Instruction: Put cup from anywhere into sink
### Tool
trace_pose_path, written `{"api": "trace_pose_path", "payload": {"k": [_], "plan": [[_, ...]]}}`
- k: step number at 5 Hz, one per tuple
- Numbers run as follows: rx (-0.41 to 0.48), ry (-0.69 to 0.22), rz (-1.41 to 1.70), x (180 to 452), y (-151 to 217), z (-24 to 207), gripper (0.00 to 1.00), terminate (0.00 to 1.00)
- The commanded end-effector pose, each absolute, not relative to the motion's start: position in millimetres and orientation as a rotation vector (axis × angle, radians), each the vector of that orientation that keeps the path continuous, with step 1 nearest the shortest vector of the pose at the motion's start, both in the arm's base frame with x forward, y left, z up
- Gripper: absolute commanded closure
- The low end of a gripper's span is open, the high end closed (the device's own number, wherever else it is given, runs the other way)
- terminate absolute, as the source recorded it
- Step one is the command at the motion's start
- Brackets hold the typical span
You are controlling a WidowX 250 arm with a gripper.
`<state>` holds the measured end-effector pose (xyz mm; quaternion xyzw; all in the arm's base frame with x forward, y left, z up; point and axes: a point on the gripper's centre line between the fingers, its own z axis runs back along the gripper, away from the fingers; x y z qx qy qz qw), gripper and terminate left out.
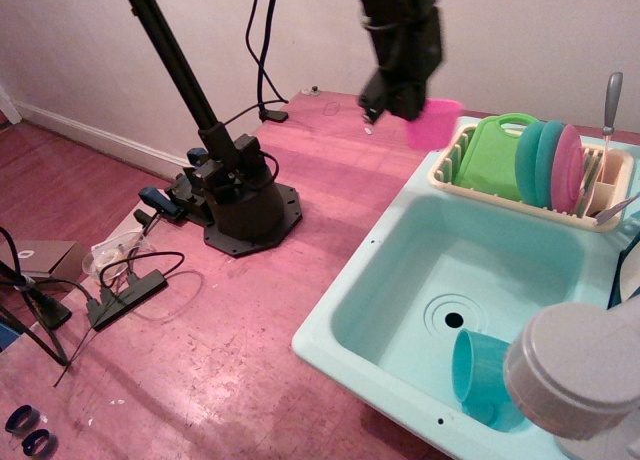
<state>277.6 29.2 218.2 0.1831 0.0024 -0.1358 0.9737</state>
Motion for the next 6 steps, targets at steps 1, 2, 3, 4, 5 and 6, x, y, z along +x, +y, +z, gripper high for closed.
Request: {"api": "trace_pose_path", "payload": {"k": [1, 2, 3, 4, 5, 6], "plan": [[0.329, -0.027, -0.423, 316.1, -9.3, 204.1, 1.00, 0.00], [0.294, -0.028, -0.407, 315.2, -25.7, 184.7, 1.00, 0.00], [0.272, -0.022, -0.414, 313.2, -34.0, 169.8, 1.00, 0.00], [0.233, -0.015, -0.421, 304.2, -33.4, 161.3, 1.00, 0.00], [0.241, -0.022, -0.420, 307.0, -28.0, 164.8, 0.00, 0.00], [0.250, -0.027, -0.413, 307.1, -23.5, 171.8, 0.00, 0.00]]}}
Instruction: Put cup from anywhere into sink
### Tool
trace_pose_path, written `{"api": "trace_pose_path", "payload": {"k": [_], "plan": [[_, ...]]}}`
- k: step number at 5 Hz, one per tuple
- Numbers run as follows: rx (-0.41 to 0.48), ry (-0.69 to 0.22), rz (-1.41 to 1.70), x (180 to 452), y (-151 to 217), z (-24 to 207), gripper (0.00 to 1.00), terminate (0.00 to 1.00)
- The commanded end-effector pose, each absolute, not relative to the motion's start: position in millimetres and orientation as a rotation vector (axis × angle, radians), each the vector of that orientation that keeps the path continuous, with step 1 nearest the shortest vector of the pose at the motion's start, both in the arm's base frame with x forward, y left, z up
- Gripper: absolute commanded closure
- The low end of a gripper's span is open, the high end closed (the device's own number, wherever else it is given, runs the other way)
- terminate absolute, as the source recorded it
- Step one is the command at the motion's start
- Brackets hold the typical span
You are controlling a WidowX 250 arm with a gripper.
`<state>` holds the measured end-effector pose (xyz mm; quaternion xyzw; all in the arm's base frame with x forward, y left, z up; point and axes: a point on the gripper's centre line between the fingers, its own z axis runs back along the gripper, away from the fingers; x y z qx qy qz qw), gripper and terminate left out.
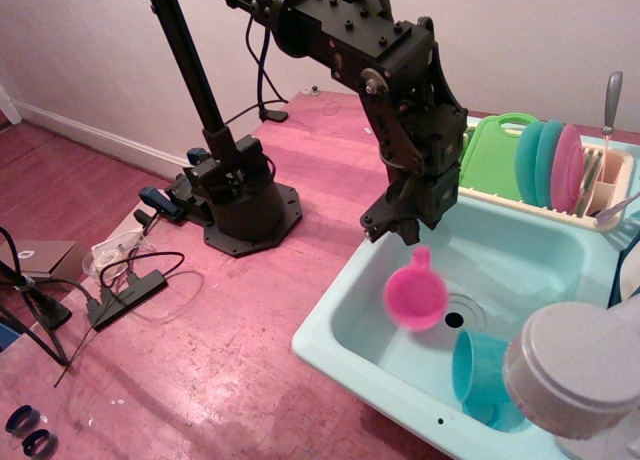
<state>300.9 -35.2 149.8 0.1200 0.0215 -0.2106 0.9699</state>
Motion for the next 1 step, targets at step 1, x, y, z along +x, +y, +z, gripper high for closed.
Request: {"api": "trace_pose_path", "payload": {"k": [1], "plan": [[0.256, -0.029, -0.411, 307.3, -21.0, 175.4, 0.00, 1.00]]}}
